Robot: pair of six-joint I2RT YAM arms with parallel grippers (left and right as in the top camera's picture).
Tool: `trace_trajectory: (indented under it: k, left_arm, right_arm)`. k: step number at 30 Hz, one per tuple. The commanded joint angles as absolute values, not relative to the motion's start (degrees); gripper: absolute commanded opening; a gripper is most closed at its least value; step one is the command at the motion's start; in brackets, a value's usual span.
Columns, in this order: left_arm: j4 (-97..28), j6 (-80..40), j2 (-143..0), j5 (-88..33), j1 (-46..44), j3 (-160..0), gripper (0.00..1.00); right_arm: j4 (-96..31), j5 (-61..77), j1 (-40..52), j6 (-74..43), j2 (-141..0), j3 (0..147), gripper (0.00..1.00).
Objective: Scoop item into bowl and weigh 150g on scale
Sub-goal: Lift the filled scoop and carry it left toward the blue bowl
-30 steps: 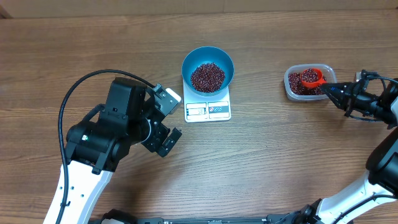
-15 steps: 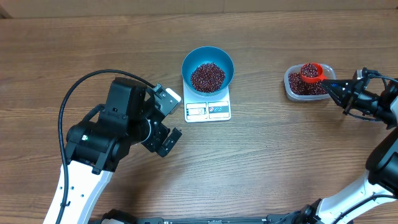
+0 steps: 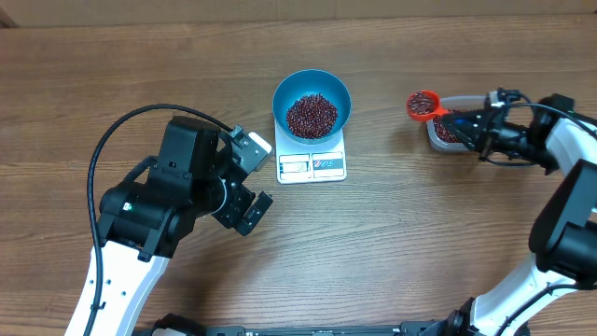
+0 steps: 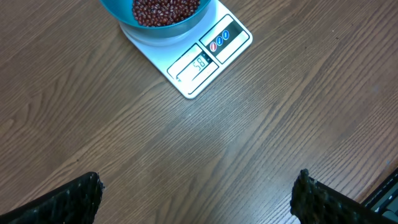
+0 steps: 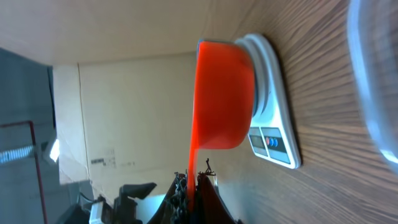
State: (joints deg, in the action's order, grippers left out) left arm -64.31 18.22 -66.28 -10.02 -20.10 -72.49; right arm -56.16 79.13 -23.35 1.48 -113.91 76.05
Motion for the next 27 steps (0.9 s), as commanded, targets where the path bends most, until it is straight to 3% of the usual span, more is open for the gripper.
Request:
trace_trajectory:
  k: [1,17,27]
  left_arm:
    - [-64.3,19.3,-66.4,-9.7,-19.9,-73.6,1.00]
    - [-64.3,19.3,-66.4,-9.7,-19.9,-73.6,1.00]
    - [-64.3,19.3,-66.4,-9.7,-19.9,-73.6,1.00]
  right_arm:
    - [-55.6,82.0,-20.5,1.9,-114.2,76.2,0.04]
    - [-54.0,86.3,-11.3,1.9,-114.2,76.2,0.04]
    - [-46.6,87.1,-5.0,-2.7,-114.2,76.2,0.04]
